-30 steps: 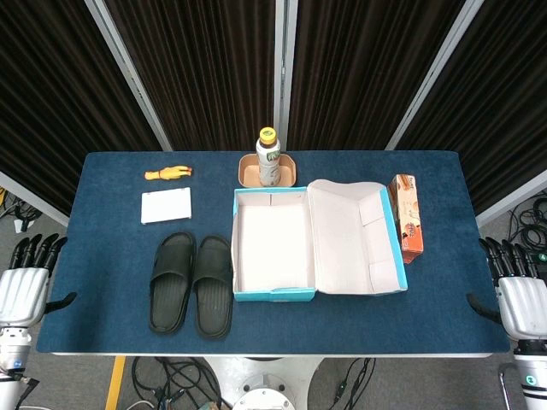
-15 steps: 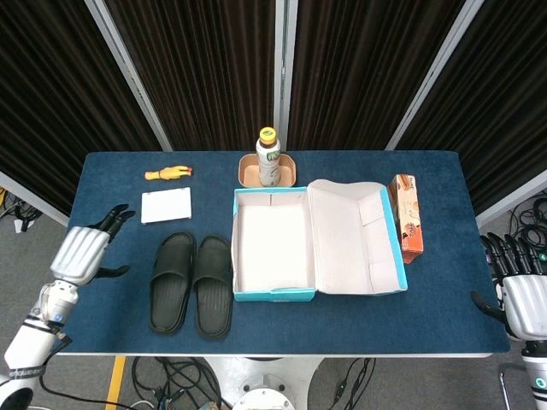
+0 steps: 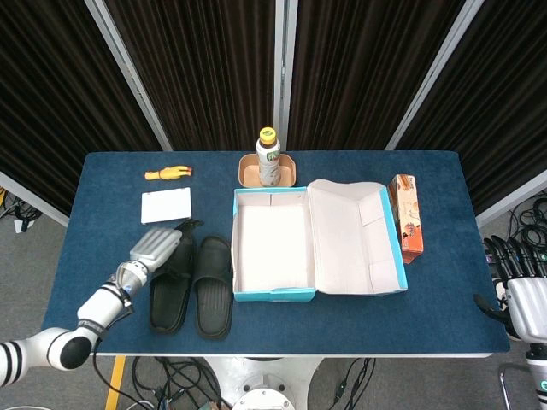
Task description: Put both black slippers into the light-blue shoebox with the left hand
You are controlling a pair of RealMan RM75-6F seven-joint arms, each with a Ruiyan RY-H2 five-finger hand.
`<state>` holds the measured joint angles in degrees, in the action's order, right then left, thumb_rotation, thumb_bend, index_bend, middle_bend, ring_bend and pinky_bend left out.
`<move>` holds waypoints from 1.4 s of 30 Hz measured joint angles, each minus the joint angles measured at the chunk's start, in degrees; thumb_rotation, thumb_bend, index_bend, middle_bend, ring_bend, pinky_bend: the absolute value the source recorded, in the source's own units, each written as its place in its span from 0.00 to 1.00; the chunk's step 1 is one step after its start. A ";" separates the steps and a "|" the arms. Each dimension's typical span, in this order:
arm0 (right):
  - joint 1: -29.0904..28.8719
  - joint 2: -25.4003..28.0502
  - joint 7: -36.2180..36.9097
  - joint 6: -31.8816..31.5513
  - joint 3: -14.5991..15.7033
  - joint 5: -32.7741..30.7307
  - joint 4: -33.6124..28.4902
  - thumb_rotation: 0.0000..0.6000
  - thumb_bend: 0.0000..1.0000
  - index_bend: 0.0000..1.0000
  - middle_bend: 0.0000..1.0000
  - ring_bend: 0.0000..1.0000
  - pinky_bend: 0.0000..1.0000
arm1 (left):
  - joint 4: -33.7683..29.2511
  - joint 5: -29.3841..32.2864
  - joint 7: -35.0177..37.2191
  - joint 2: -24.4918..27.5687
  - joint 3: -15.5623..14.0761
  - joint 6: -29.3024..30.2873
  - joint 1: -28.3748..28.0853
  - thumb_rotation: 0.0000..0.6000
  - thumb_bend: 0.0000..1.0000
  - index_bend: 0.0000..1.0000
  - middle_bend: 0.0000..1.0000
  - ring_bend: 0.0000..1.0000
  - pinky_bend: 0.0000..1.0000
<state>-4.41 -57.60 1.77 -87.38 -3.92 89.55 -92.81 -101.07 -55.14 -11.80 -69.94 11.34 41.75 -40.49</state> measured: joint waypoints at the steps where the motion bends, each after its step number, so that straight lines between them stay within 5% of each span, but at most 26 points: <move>1: -0.05 0.00 0.13 0.10 0.00 -0.05 0.11 1.00 0.08 0.00 0.08 0.00 0.03 | 0.19 1.35 -0.77 -0.63 -0.27 -0.14 -0.71 1.00 0.00 0.07 0.06 0.68 0.82; 12: -0.17 -0.26 1.89 0.55 0.07 -0.46 1.57 1.00 0.08 0.00 0.08 0.00 0.03 | 4.75 14.27 -5.21 -7.40 -3.48 0.37 -6.53 1.00 0.00 0.06 0.04 0.68 0.82; 28: -0.15 -0.55 3.12 1.25 -0.05 -1.72 2.58 1.00 0.08 0.00 0.08 0.00 0.03 | 12.14 21.70 -3.21 -13.10 -5.15 -3.87 -11.80 1.00 0.00 0.07 0.05 0.70 0.82; 36: -0.56 -0.61 3.44 2.22 -0.28 -2.40 2.68 1.00 0.08 0.00 0.08 0.00 0.03 | 14.62 23.45 -2.18 -15.96 -5.63 -0.89 -12.07 1.00 0.00 0.39 0.36 0.83 0.84; 42: -0.70 -0.69 3.64 2.31 -0.42 -2.53 2.78 1.00 0.09 0.00 0.08 0.00 0.04 | 15.01 23.03 -0.76 -16.57 -5.54 0.05 -10.98 1.00 0.00 0.49 0.48 0.87 0.86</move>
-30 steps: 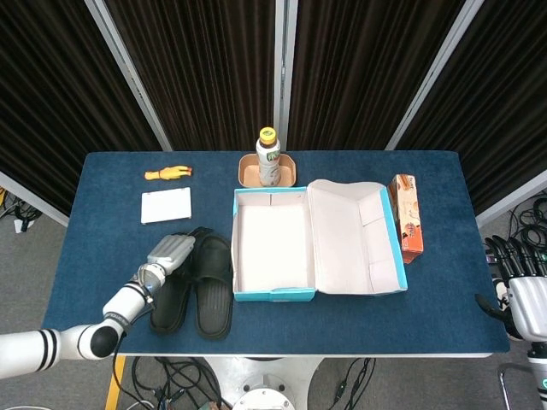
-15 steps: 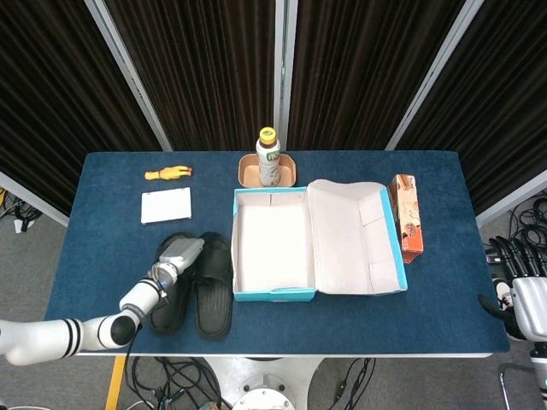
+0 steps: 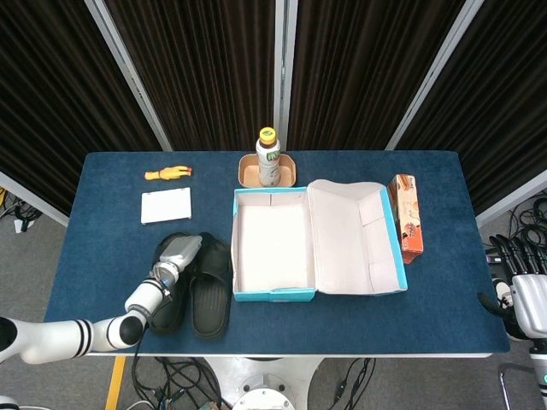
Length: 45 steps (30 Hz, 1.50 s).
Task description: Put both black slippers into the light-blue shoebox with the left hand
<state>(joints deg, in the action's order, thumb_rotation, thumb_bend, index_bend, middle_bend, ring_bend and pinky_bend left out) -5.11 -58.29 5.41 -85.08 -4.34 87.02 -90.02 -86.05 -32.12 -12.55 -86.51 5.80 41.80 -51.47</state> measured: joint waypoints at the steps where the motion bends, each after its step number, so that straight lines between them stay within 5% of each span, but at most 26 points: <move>1: 0.00 -0.01 0.05 -0.06 -0.03 0.01 0.03 1.00 0.09 0.00 0.08 0.00 0.04 | -0.23 -0.12 0.29 0.16 0.11 0.36 0.24 1.00 0.00 0.51 0.49 0.87 0.87; 17: 0.16 0.12 0.76 -1.10 0.12 1.10 0.28 1.00 0.09 0.00 0.08 0.00 0.04 | -14.01 -6.61 0.02 12.37 2.31 12.53 4.68 1.00 0.00 0.51 0.49 0.87 0.87; 26: 0.24 0.76 -0.14 -1.50 0.03 1.31 -0.42 1.00 0.09 0.00 0.08 0.00 0.04 | -15.85 -12.96 13.37 15.74 8.28 16.43 9.09 1.00 0.00 0.51 0.49 0.80 0.86; 33: 0.42 2.32 -2.09 -2.10 -0.31 1.14 -2.43 1.00 0.09 0.00 0.08 0.00 0.04 | -9.31 -23.16 33.90 9.56 14.46 14.33 9.00 1.00 0.00 0.50 0.49 0.69 0.84; 45: 0.62 4.74 -4.94 -1.59 -0.78 -0.48 -5.95 1.00 0.09 0.00 0.08 0.00 0.04 | 13.62 -32.77 50.09 -8.90 18.79 7.06 -0.04 1.00 0.00 0.46 0.49 0.68 0.76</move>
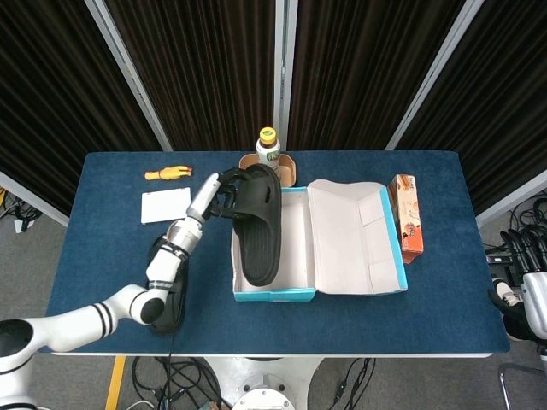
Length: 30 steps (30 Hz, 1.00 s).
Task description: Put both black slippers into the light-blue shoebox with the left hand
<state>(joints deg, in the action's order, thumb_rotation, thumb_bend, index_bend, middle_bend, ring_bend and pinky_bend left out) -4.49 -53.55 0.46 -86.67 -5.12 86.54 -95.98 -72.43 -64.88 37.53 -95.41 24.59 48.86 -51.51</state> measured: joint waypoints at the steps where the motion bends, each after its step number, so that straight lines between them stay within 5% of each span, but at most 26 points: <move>1: -0.05 0.14 -0.26 0.06 -0.05 -0.04 -0.29 1.00 0.09 0.00 0.08 0.00 0.04 | 1.45 -0.26 0.53 -1.18 0.14 -0.37 -0.67 1.00 0.00 0.46 0.49 0.68 0.76; 30: 0.22 1.62 -3.38 1.14 -0.05 -2.06 -3.69 1.00 0.09 0.00 0.08 0.00 0.04 | 38.15 -2.91 8.12 -25.95 -0.20 -3.08 -9.62 1.00 0.00 0.45 0.50 0.68 0.74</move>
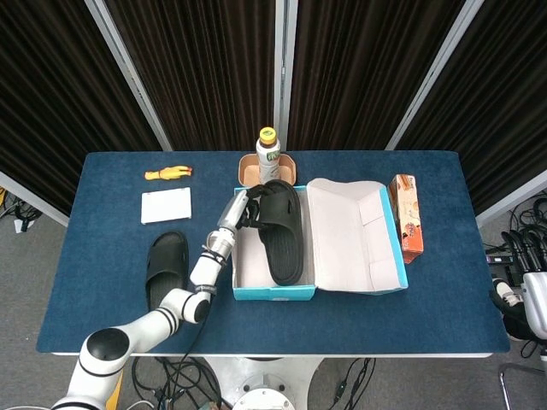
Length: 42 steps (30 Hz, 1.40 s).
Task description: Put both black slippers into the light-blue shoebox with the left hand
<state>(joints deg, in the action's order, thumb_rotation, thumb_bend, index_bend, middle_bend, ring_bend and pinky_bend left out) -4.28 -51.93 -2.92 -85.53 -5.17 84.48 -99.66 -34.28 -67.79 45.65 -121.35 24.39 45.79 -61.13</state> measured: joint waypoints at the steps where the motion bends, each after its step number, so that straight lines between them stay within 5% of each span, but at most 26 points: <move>1: 0.03 0.02 -0.03 0.00 0.00 -0.07 -0.04 1.00 0.09 0.00 0.08 0.00 0.04 | 0.97 -0.27 0.25 -0.53 -0.15 -0.07 -0.22 1.00 0.00 0.45 0.50 0.68 0.74; 20: 0.28 0.22 0.04 -0.17 -0.01 -0.14 -0.20 1.00 0.09 0.00 0.08 0.00 0.04 | 7.16 -2.17 -1.30 -5.70 -1.49 -1.24 -2.07 1.00 0.00 0.42 0.47 0.64 0.71; 23: 0.36 0.27 0.13 -0.19 0.06 -0.10 -0.28 1.00 0.09 0.00 0.08 0.00 0.04 | 7.35 -2.16 -2.44 -5.88 -1.66 -1.70 -2.12 1.00 0.00 0.34 0.39 0.52 0.65; 26: 0.42 0.31 0.28 -0.21 0.12 -0.02 -0.25 1.00 0.09 0.00 0.08 0.00 0.04 | 7.51 -2.50 -3.91 -5.98 -2.02 -1.33 -2.09 1.00 0.00 0.21 0.24 0.28 0.55; 30: 0.45 0.40 0.50 -0.32 0.17 0.31 -0.20 1.00 0.09 0.00 0.08 0.00 0.04 | 8.23 -2.64 -7.11 -6.58 -2.01 1.08 -1.99 1.00 0.00 0.11 0.07 0.03 0.32; 34: 0.54 0.43 0.88 -0.45 0.28 0.62 -0.04 1.00 0.09 0.00 0.08 0.00 0.04 | 9.30 -3.03 -11.32 -7.28 -2.28 3.77 -1.85 1.00 0.00 0.08 0.00 0.00 0.21; 42: 0.72 0.46 1.75 -0.62 0.62 1.44 0.47 1.00 0.10 0.00 0.08 0.00 0.04 | 8.99 -4.69 -19.71 -7.07 -3.79 8.84 -0.87 1.00 0.00 0.06 0.00 0.00 0.15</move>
<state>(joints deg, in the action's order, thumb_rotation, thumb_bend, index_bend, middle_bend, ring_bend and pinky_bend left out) -3.56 -51.47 -1.17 -86.15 -4.56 85.92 -99.20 -25.29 -72.48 25.94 -128.42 20.60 54.63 -61.99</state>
